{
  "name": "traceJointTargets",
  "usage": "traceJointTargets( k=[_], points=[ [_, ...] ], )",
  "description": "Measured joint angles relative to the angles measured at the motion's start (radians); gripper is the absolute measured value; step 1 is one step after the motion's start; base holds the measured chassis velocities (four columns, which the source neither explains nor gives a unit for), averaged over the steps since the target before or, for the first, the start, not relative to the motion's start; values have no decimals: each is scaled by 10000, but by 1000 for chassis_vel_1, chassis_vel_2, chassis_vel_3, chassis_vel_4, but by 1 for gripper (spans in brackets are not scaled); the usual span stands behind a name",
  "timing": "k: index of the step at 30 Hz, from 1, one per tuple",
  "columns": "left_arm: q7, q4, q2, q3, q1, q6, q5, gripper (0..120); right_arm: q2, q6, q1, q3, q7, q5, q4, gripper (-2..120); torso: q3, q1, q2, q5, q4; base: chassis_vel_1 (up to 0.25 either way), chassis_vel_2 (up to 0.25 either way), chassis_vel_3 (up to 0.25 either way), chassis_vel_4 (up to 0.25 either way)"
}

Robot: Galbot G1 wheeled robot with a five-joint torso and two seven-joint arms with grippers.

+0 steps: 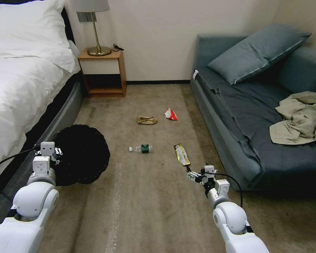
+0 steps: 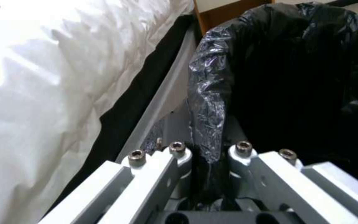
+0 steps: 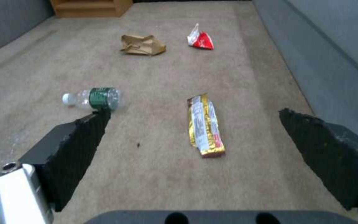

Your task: Pick up the trash bin, then pick up the garbage on the floor and place it into the trash bin.

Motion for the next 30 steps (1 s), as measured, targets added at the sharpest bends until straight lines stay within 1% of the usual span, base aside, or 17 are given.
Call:
traceJointTargets(
  k=[25,30],
  points=[
    [17,-33,-87,-26,144,-85,75,5,2,-9,-62,52,-50,-36,27,100,1,0,0,0,1,-98,99,100,-97],
    [21,-44,-88,-37,157,-92,77,5,0,-9,-79,62,-57,-46,50,100,0,0,0,0,-1,-115,88,100,-99]
  ],
)
